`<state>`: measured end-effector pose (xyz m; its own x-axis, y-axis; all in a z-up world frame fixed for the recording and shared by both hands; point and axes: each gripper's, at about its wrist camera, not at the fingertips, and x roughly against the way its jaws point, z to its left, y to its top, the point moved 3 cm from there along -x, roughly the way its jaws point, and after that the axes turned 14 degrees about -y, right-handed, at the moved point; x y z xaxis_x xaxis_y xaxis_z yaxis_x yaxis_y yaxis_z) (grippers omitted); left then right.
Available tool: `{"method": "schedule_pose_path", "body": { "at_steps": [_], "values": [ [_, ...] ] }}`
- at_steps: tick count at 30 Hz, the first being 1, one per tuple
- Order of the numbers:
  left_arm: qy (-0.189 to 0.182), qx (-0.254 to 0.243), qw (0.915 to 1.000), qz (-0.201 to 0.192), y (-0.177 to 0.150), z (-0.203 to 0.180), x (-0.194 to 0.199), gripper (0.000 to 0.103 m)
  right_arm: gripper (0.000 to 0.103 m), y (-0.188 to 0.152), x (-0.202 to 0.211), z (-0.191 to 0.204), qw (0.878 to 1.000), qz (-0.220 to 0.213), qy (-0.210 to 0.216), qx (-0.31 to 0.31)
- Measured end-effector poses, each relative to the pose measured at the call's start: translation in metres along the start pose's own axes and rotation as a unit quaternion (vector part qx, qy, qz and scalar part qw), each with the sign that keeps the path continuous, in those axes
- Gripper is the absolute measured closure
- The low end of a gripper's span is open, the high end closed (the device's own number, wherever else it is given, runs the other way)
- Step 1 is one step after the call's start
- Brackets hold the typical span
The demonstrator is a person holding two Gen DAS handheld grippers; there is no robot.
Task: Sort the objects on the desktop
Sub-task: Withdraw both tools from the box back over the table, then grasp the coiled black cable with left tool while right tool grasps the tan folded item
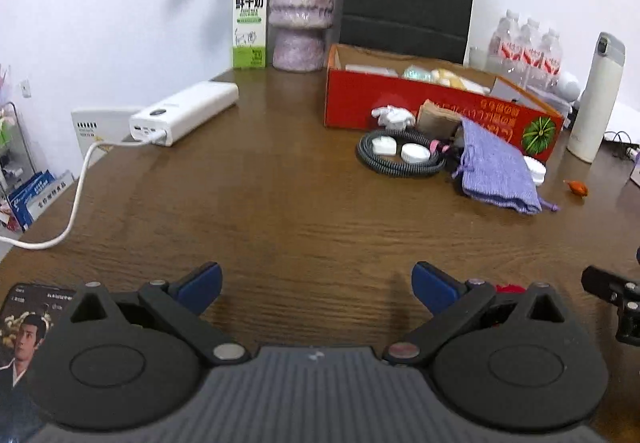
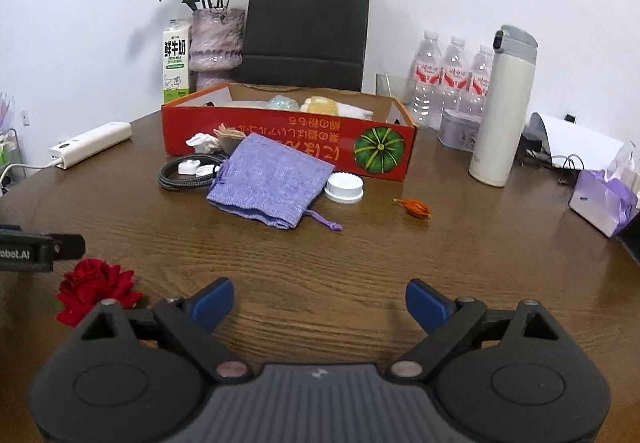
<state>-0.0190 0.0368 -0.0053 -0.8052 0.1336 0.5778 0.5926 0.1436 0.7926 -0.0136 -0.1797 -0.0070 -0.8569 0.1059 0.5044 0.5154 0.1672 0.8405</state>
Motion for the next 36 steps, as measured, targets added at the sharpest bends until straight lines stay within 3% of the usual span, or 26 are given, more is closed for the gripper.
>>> {"method": "schedule_pose_path", "body": {
  "at_steps": [8,12,14,16,18,22,27,30,31,32,33,36],
  "values": [
    [-0.029,-0.033,0.9987,-0.026,0.001,-0.01,0.009,0.0,0.01,0.003,-0.006,0.005,1.0,0.011,-0.006,0.009],
    [-0.088,-0.023,0.9944,-0.053,0.045,-0.011,0.004,0.0,0.01,0.015,-0.02,-0.006,0.995,0.055,0.069,-0.043],
    [-0.083,-0.015,0.9936,-0.076,0.069,-0.007,-0.009,0.0,0.012,0.033,-0.032,-0.007,0.993,0.057,0.08,-0.066],
    [-0.055,-0.009,0.9948,-0.086,0.089,-0.002,-0.032,0.0,0.016,0.056,-0.043,0.0,0.995,0.032,0.079,-0.06],
    [-0.026,-0.015,0.997,-0.071,0.102,0.0,-0.058,0.001,0.025,0.079,-0.057,0.014,0.995,0.013,0.087,-0.039],
    [-0.065,-0.053,0.9958,-0.037,0.106,0.001,-0.095,0.006,0.032,0.114,-0.083,0.045,0.991,-0.004,0.13,0.021],
    [-0.08,-0.044,0.9958,0.001,0.101,0.011,-0.124,0.038,0.045,0.14,-0.112,0.088,0.98,-0.041,0.152,0.125],
    [-0.061,-0.039,0.997,0.027,0.1,0.015,-0.136,0.05,0.059,0.145,-0.138,0.109,0.972,-0.022,0.134,0.191],
    [-0.059,-0.045,0.9969,0.026,0.099,0.013,-0.137,0.05,0.072,0.144,-0.144,0.114,0.97,-0.015,0.133,0.204],
    [-0.054,-0.053,0.9968,0.027,0.098,0.012,-0.136,0.061,0.09,0.142,-0.149,0.117,0.968,-0.007,0.137,0.209],
    [-0.061,-0.058,0.996,0.03,0.098,0.009,-0.135,0.091,0.093,0.141,-0.151,0.116,0.97,-0.003,0.137,0.202],
    [-0.056,-0.069,0.9961,0.008,0.1,0.001,-0.113,0.092,0.098,0.144,-0.133,0.098,0.98,-0.018,0.136,0.146]
  ]
}}
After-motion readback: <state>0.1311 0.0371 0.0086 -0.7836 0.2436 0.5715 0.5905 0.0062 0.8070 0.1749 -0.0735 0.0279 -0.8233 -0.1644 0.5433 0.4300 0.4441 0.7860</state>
